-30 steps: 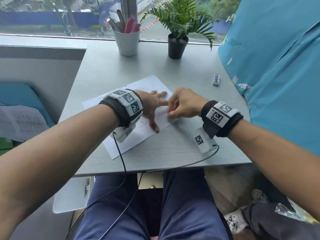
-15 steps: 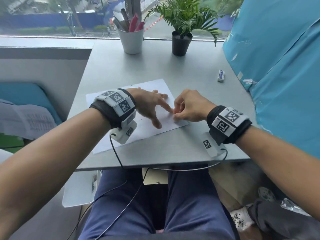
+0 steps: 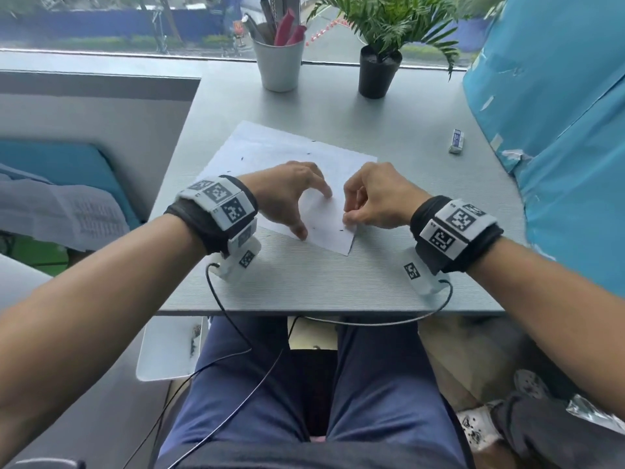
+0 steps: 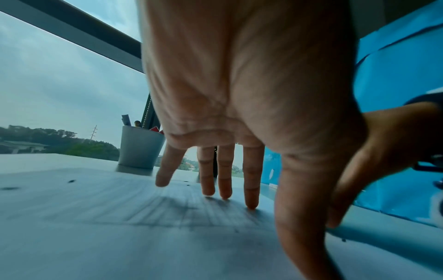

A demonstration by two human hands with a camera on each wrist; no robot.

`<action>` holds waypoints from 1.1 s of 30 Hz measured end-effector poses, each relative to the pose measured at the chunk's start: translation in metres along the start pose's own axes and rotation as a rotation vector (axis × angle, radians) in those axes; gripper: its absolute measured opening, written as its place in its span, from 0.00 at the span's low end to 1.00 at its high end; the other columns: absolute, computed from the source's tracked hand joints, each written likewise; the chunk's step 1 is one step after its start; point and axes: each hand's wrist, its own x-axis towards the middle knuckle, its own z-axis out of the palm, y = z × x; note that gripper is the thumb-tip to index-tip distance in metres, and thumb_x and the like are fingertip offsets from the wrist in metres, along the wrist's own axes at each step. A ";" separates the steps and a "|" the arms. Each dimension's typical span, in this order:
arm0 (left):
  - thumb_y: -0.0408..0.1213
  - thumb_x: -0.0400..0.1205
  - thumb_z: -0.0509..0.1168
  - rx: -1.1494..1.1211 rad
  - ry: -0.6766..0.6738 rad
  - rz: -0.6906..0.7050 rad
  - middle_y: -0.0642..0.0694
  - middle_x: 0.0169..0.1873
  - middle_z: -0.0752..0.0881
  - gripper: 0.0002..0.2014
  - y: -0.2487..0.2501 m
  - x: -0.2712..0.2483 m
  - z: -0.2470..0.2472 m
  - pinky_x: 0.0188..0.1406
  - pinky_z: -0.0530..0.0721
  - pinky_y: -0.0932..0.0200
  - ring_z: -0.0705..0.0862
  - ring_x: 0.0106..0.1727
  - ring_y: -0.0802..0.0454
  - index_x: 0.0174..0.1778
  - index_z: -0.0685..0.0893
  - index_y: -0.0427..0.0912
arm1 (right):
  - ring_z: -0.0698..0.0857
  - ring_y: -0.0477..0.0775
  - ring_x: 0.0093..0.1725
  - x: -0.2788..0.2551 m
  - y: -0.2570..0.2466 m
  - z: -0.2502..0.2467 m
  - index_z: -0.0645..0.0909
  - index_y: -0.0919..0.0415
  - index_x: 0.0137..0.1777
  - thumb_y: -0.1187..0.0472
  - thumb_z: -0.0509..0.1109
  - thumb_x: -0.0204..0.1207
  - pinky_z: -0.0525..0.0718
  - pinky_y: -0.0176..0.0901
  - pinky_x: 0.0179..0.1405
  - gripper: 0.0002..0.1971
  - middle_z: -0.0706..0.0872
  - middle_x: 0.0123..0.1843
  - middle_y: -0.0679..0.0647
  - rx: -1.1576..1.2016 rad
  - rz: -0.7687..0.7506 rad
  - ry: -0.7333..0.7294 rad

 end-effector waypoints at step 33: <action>0.80 0.52 0.71 0.129 -0.333 -0.053 0.51 0.84 0.26 0.68 0.002 0.022 0.012 0.78 0.36 0.19 0.22 0.82 0.42 0.84 0.40 0.71 | 0.87 0.44 0.40 -0.005 -0.025 0.013 0.91 0.57 0.39 0.63 0.79 0.69 0.86 0.35 0.40 0.01 0.90 0.39 0.48 -0.001 -0.193 -0.161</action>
